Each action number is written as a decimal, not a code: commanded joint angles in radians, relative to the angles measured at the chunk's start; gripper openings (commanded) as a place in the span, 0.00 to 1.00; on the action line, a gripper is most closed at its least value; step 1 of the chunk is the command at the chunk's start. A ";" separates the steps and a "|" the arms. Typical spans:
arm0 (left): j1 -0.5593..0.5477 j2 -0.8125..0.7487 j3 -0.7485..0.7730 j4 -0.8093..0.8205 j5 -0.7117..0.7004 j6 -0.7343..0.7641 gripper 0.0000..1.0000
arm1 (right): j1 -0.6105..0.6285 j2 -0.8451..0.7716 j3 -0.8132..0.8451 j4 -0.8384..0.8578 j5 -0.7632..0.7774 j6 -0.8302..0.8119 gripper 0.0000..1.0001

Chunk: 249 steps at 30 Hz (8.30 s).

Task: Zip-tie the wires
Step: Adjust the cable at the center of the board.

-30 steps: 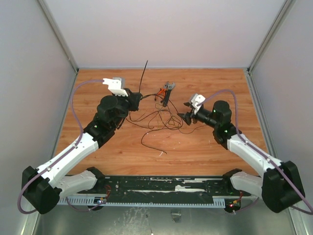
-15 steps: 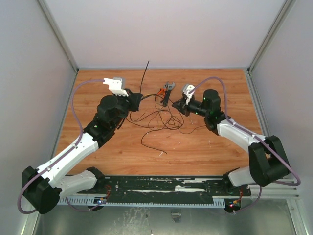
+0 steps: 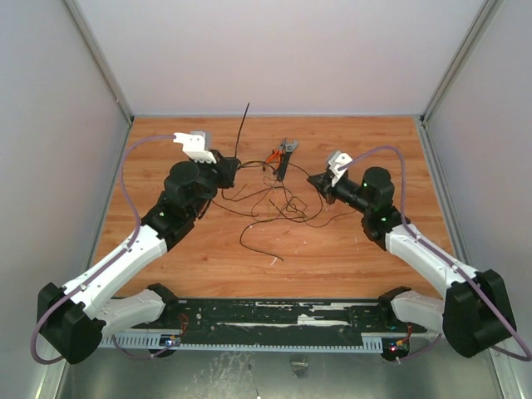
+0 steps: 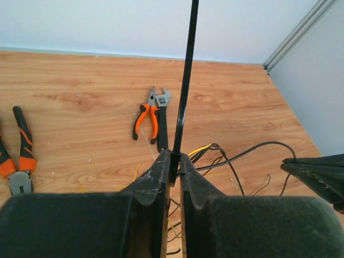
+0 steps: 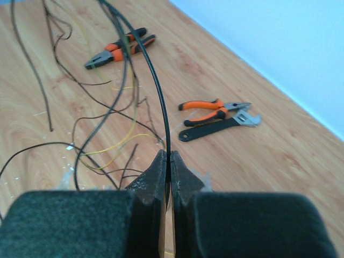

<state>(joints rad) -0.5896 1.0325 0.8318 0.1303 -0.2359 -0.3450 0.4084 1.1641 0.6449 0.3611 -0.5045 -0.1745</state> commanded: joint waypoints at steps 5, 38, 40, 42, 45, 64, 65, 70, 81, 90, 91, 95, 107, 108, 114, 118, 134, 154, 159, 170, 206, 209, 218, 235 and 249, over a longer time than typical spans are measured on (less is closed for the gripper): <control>0.019 -0.019 0.006 0.015 -0.017 -0.003 0.00 | -0.062 -0.133 -0.057 -0.046 0.144 0.032 0.00; 0.043 -0.026 -0.017 0.018 -0.011 -0.017 0.00 | -0.211 -0.211 -0.090 -0.030 0.225 0.178 0.00; 0.044 -0.028 -0.019 0.019 -0.011 -0.017 0.00 | -0.218 -0.213 -0.093 -0.032 0.242 0.187 0.00; 0.045 -0.032 -0.020 0.017 -0.011 -0.016 0.00 | -0.227 -0.214 -0.095 -0.037 0.259 0.198 0.00; 0.046 -0.033 -0.021 0.017 -0.013 -0.016 0.00 | -0.240 -0.220 -0.101 -0.038 0.268 0.205 0.00; 0.052 -0.034 -0.026 0.015 -0.013 -0.022 0.00 | -0.288 -0.251 -0.116 -0.052 0.329 0.247 0.00; 0.052 -0.034 -0.026 0.015 -0.012 -0.022 0.00 | -0.290 -0.252 -0.114 -0.052 0.339 0.251 0.00; 0.053 -0.034 -0.027 0.015 -0.013 -0.023 0.00 | -0.293 -0.256 -0.116 -0.056 0.376 0.266 0.00; 0.055 -0.029 -0.025 0.017 -0.009 -0.023 0.00 | -0.305 -0.257 -0.107 -0.064 0.418 0.276 0.00; 0.059 -0.029 -0.025 0.017 -0.007 -0.021 0.00 | -0.320 -0.251 -0.102 -0.080 0.468 0.293 0.00; 0.059 -0.029 -0.025 0.017 -0.008 -0.021 0.00 | -0.322 -0.251 -0.102 -0.084 0.477 0.295 0.00; 0.062 -0.030 -0.026 0.017 -0.009 -0.021 0.00 | -0.331 -0.251 -0.104 -0.092 0.496 0.302 0.00; 0.065 -0.029 -0.026 0.017 -0.005 -0.025 0.00 | -0.337 -0.249 -0.104 -0.104 0.497 0.315 0.00; 0.064 -0.030 -0.028 0.017 -0.005 -0.025 0.00 | -0.339 -0.247 -0.102 -0.105 0.494 0.314 0.00; 0.064 -0.030 -0.029 0.018 -0.002 -0.027 0.00 | -0.337 -0.239 -0.104 -0.090 0.386 0.290 0.00; 0.064 -0.029 -0.030 0.021 0.003 -0.032 0.00 | -0.336 -0.243 -0.106 -0.066 0.267 0.266 0.09; 0.065 -0.027 -0.057 0.059 0.055 -0.035 0.00 | -0.176 -0.025 0.254 -0.164 0.046 0.760 0.45; 0.065 -0.036 -0.110 0.109 0.094 -0.048 0.00 | 0.286 0.424 0.578 0.025 0.210 0.956 0.54; 0.065 -0.035 -0.110 0.110 0.102 -0.055 0.00 | 0.319 0.476 0.638 0.005 0.211 0.937 0.53; 0.065 -0.070 -0.104 0.114 0.118 -0.061 0.00 | 0.321 0.554 0.708 -0.024 0.199 0.928 0.16; 0.054 -0.005 -0.255 0.206 0.093 -0.079 0.00 | 0.280 0.566 0.934 -0.265 0.166 0.816 0.00; 0.053 -0.001 -0.207 0.188 0.086 -0.056 0.07 | 0.283 0.552 0.887 -0.263 0.142 0.821 0.00; 0.054 0.005 -0.144 0.219 0.101 -0.039 0.30 | 0.292 0.515 0.848 -0.273 0.130 0.823 0.00; 0.053 0.057 -0.075 0.237 0.118 -0.026 0.28 | 0.298 0.517 0.853 -0.297 0.147 0.813 0.00; 0.054 0.063 -0.120 0.253 0.137 -0.043 0.14 | 0.298 0.526 0.916 -0.315 0.165 0.806 0.00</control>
<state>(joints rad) -0.5343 1.0943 0.7258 0.3458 -0.0982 -0.3893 0.7025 1.7065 1.5036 0.0387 -0.3584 0.6472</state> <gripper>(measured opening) 0.168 0.004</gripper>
